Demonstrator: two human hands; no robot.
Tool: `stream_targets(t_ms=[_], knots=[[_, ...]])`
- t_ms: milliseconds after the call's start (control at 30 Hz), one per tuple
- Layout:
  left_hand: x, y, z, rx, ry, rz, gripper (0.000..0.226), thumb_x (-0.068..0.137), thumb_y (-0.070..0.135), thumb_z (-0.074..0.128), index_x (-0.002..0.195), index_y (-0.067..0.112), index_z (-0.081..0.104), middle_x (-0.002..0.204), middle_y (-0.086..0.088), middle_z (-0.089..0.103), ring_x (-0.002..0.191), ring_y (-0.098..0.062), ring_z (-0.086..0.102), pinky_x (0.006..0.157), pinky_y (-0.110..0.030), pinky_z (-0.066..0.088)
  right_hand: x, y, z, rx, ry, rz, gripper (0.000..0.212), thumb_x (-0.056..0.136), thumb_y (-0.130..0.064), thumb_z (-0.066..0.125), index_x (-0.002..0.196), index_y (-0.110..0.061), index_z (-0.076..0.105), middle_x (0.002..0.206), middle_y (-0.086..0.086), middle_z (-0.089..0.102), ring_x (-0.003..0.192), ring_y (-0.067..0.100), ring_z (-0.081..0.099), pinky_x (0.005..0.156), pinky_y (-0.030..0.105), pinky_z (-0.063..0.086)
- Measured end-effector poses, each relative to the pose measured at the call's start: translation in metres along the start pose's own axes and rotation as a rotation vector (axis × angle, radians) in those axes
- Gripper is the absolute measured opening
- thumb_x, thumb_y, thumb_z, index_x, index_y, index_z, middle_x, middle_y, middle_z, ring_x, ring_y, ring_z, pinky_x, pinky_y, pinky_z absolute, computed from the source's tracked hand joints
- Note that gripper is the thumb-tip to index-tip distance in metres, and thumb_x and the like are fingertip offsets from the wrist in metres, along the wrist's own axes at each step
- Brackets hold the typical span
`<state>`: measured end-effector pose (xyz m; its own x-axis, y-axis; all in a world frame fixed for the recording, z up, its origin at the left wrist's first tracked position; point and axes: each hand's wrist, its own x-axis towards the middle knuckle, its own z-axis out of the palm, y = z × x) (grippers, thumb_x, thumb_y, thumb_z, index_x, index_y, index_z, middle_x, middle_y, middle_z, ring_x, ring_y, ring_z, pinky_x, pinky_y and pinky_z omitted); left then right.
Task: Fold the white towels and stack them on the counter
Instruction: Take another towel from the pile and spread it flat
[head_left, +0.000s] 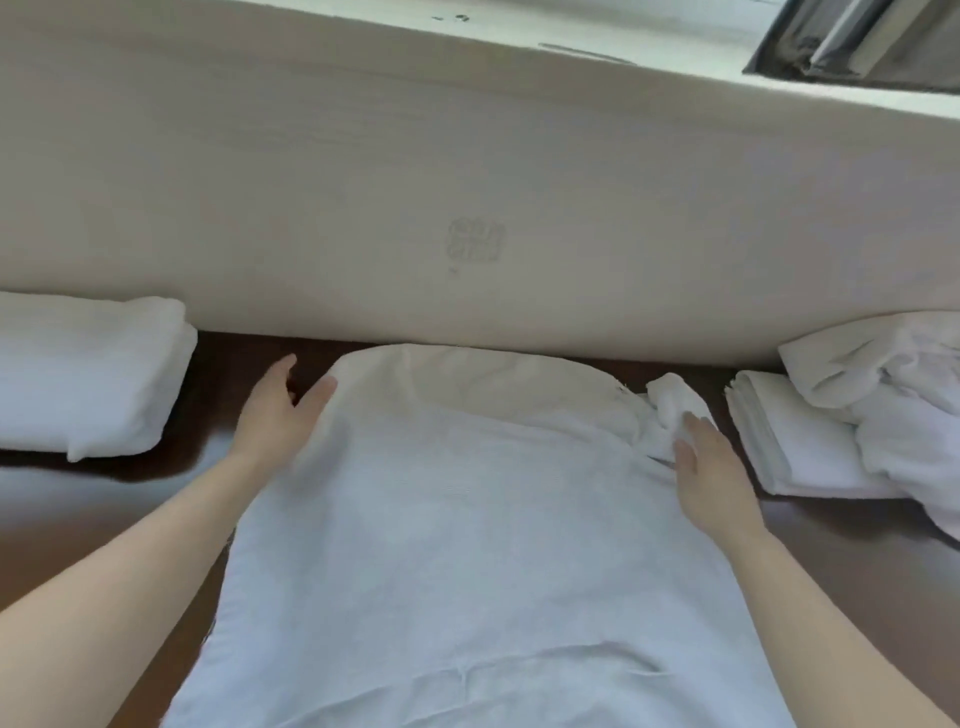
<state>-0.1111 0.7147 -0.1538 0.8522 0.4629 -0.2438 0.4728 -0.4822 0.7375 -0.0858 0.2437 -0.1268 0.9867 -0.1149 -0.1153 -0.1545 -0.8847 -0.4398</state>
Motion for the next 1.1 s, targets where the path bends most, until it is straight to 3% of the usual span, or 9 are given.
stream_targets(t_ms=[133, 200, 333, 400, 467, 567, 733, 933, 1100], knots=[[0.027, 0.017, 0.000, -0.038, -0.254, -0.148, 0.082, 0.073, 0.070, 0.072, 0.140, 0.028, 0.050, 0.126, 0.008, 0.060, 0.103, -0.013, 0.057, 0.081, -0.027, 0.043, 0.039, -0.002, -0.014, -0.148, -0.145, -0.007, 0.084, 0.089, 0.011, 0.042, 0.156, -0.031, 0.016, 0.165, 0.010, 0.008, 0.148, 0.032, 0.019, 0.108, 0.042, 0.036], [0.032, 0.024, 0.003, -0.065, -0.407, -0.137, 0.065, 0.062, 0.070, 0.079, 0.115, 0.036, 0.065, 0.108, 0.013, 0.069, 0.091, -0.008, 0.066, 0.073, -0.022, 0.047, 0.054, -0.004, -0.014, -0.337, -0.226, -0.071, 0.093, 0.086, 0.009, 0.045, 0.155, -0.042, 0.009, 0.166, 0.001, -0.004, 0.151, 0.031, 0.012, 0.108, 0.045, 0.038], [0.029, 0.032, 0.001, -0.161, -0.480, -0.003, 0.033, 0.065, 0.055, 0.079, 0.082, 0.028, 0.075, 0.079, 0.005, 0.074, 0.066, -0.006, 0.068, 0.054, -0.016, 0.050, 0.081, 0.000, -0.017, -0.571, -0.317, -0.070, 0.056, 0.092, -0.014, 0.057, 0.142, -0.032, 0.037, 0.166, -0.002, 0.001, 0.150, 0.031, 0.011, 0.110, 0.047, 0.032], [0.027, 0.034, -0.003, -0.176, -0.466, 0.025, 0.020, 0.077, 0.044, 0.079, 0.083, 0.026, 0.071, 0.081, 0.001, 0.073, 0.065, -0.007, 0.066, 0.055, -0.017, 0.050, 0.095, 0.006, -0.025, -0.488, -0.353, -0.049, 0.030, 0.090, -0.025, 0.060, 0.119, -0.023, 0.053, 0.153, 0.006, 0.038, 0.135, 0.031, 0.040, 0.097, 0.040, 0.042], [0.022, 0.036, -0.005, -0.096, -0.508, 0.042, 0.021, 0.079, 0.040, 0.082, 0.082, 0.024, 0.068, 0.083, 0.004, 0.072, 0.068, -0.007, 0.066, 0.059, -0.020, 0.050, 0.099, 0.012, -0.037, -0.289, -0.382, 0.007, 0.015, 0.087, -0.031, 0.061, 0.096, -0.026, 0.051, 0.110, -0.002, 0.063, 0.098, 0.021, 0.059, 0.070, 0.029, 0.043], [0.007, 0.042, 0.006, 0.103, -0.596, 0.119, 0.031, 0.073, 0.038, 0.087, 0.077, 0.019, 0.063, 0.091, 0.014, 0.070, 0.077, -0.006, 0.063, 0.071, -0.029, 0.044, 0.096, 0.029, -0.052, -0.141, -0.359, 0.094, 0.025, 0.085, -0.037, 0.069, 0.098, -0.030, 0.049, 0.094, -0.005, 0.062, 0.082, 0.012, 0.056, 0.061, 0.026, 0.038], [-0.015, 0.048, 0.016, 0.090, -0.480, 0.194, 0.037, 0.075, 0.025, 0.086, 0.064, 0.025, 0.050, 0.061, 0.011, 0.051, 0.055, -0.003, 0.041, 0.054, -0.024, 0.028, 0.095, 0.050, -0.066, 0.037, -0.143, 0.084, 0.039, 0.090, -0.031, 0.066, 0.124, -0.023, 0.046, 0.101, -0.003, 0.060, 0.091, 0.021, 0.056, 0.073, 0.038, 0.044], [-0.030, 0.053, -0.019, -0.244, -0.664, -0.046, 0.021, 0.070, 0.021, 0.069, 0.090, 0.019, 0.066, 0.087, 0.000, 0.068, 0.074, -0.017, 0.062, 0.062, -0.027, 0.046, 0.101, 0.055, -0.077, 0.419, -0.015, 0.182, 0.034, 0.089, 0.002, 0.052, 0.091, -0.032, 0.051, 0.089, 0.000, 0.059, 0.080, 0.021, 0.056, 0.065, 0.033, 0.042], [-0.046, 0.055, -0.017, 0.009, -0.797, 0.029, 0.028, 0.065, 0.028, 0.059, 0.078, 0.009, 0.076, 0.088, -0.002, 0.072, 0.086, -0.013, 0.064, 0.078, -0.025, 0.045, 0.098, 0.061, -0.071, 0.184, -0.114, 0.238, 0.028, 0.089, 0.006, 0.046, 0.109, -0.012, 0.053, 0.094, 0.011, 0.058, 0.089, 0.031, 0.053, 0.074, 0.040, 0.042]])
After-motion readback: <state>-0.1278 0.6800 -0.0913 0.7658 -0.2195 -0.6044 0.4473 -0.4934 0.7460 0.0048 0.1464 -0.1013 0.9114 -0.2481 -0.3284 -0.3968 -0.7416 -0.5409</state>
